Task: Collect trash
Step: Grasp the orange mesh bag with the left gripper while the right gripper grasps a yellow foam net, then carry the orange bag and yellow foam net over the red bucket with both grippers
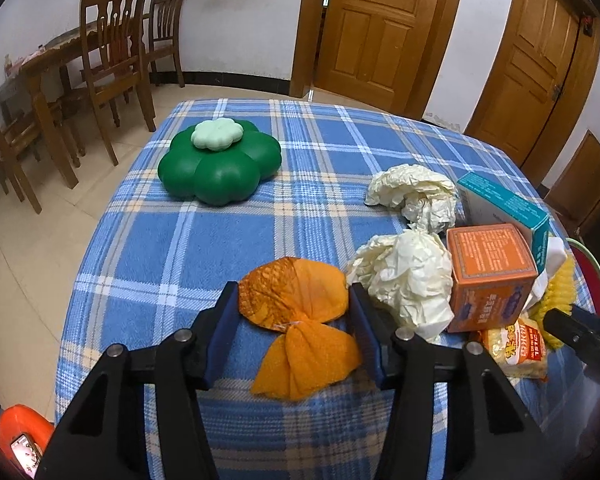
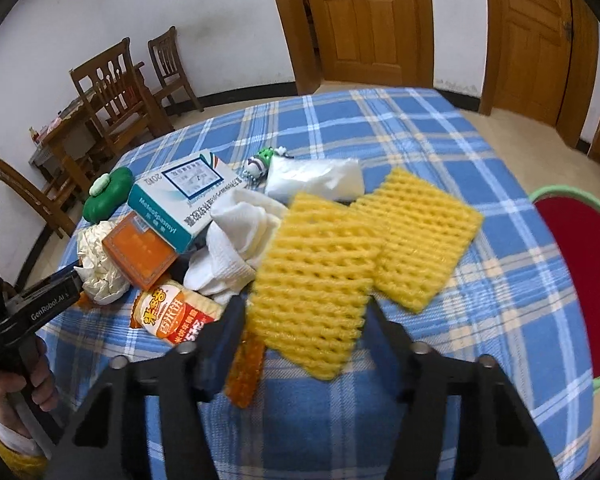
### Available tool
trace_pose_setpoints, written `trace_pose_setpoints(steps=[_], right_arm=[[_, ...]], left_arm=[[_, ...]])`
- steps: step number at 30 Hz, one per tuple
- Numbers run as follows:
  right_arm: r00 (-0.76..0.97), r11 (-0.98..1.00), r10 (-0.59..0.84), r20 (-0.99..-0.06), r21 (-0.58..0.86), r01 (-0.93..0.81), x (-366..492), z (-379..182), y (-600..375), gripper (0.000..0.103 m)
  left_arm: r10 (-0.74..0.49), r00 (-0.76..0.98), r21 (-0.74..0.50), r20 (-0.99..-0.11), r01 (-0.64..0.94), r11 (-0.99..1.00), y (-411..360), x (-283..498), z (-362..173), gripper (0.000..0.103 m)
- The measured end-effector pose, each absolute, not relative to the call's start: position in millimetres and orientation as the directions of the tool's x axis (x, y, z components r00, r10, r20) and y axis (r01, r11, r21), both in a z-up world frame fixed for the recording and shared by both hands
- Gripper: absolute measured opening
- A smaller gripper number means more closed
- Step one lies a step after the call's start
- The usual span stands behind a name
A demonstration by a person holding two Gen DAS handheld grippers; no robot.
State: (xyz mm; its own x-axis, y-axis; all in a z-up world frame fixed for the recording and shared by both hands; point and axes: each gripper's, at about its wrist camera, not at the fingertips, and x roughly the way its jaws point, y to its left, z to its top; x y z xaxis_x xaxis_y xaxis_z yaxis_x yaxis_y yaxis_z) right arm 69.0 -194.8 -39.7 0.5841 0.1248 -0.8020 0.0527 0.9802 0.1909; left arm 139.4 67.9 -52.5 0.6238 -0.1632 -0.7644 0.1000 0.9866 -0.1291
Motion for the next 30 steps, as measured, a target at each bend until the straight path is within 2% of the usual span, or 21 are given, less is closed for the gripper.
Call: trace_pose_setpoints(steps=[3, 7, 12, 21, 30], right_arm=[[0.586, 0.975, 0.146, -0.797, 0.217, 0.053, 66, -40, -198, 0.046], [0.606, 0.968, 0.159, -0.780, 0.243, 0.058, 57, -36, -201, 0.038], [0.630, 0.965, 0.167, -0.758, 0.257, 0.054, 44, -28, -205, 0.032], [0.686, 0.962, 0.173, -0.707, 0.270, 0.037, 18, -7, -215, 0.030], [0.728, 0.958, 0.156, -0.667, 0.283, 0.054, 0, 14, -238, 0.030]], left_arm=[[-0.170, 0.627, -0.142, -0.760, 0.095, 0.985, 71, 135, -51, 0.051], [-0.184, 0.626, -0.174, -0.758, 0.077, 0.982, 77, 126, -48, 0.050], [-0.177, 0.640, -0.191, -0.747, 0.048, 0.980, 83, 110, -38, 0.050], [-0.169, 0.679, -0.189, -0.715, 0.046, 0.981, 75, 81, -11, 0.050], [-0.222, 0.694, -0.200, -0.685, 0.114, 0.973, 45, 60, 17, 0.050]])
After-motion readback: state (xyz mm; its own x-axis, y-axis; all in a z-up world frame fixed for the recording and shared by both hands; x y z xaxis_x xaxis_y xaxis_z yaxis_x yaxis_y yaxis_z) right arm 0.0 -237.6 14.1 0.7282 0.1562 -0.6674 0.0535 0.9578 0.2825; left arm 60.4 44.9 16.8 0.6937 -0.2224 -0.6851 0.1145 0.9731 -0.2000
